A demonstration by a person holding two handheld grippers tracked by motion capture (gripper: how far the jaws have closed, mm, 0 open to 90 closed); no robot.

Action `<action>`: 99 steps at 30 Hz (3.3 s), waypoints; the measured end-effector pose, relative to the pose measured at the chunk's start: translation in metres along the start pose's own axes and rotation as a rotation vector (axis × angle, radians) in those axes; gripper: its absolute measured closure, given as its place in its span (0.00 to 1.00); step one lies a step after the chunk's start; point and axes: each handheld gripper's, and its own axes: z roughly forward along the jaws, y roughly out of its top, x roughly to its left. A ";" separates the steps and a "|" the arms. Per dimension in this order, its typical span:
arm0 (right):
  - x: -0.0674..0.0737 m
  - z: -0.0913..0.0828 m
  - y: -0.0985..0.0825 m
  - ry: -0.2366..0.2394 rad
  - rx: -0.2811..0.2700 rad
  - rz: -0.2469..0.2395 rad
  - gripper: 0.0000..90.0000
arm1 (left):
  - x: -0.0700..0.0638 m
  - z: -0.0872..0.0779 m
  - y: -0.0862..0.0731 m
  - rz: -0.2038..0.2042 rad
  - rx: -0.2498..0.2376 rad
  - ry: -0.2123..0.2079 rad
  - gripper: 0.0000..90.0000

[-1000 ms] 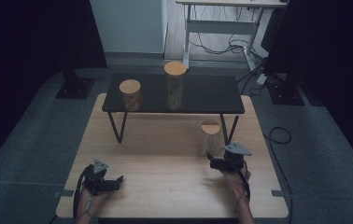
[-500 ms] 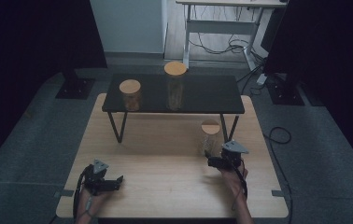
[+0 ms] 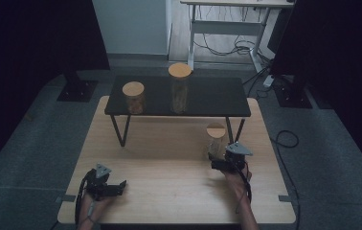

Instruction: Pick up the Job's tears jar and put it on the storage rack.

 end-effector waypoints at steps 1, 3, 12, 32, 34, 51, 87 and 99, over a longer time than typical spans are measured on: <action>0.001 0.001 0.000 0.001 0.000 -0.001 0.04 | 0.000 0.000 0.000 0.000 0.000 0.000 0.03; 0.001 0.002 0.001 0.005 -0.001 -0.004 0.04 | 0.000 0.000 0.000 0.000 0.000 0.000 0.03; 0.004 0.008 0.003 0.012 -0.002 0.001 0.05 | 0.000 0.000 0.000 0.000 0.000 0.000 0.03; 0.005 0.022 0.006 0.018 -0.004 0.008 0.08 | 0.000 0.000 0.000 0.000 0.000 -0.001 0.03; 0.005 0.023 0.006 0.017 -0.005 0.007 0.08 | 0.000 0.000 0.000 -0.001 0.000 -0.001 0.03; 0.007 0.032 0.008 0.027 -0.011 0.001 0.18 | 0.000 0.000 0.000 -0.001 0.000 -0.001 0.03; 0.011 0.034 0.011 -0.012 0.008 0.010 0.28 | 0.001 0.000 0.000 0.002 0.000 -0.004 0.04; 0.015 0.026 0.012 -0.011 -0.004 0.008 0.28 | 0.001 0.000 0.000 0.003 0.001 -0.004 0.04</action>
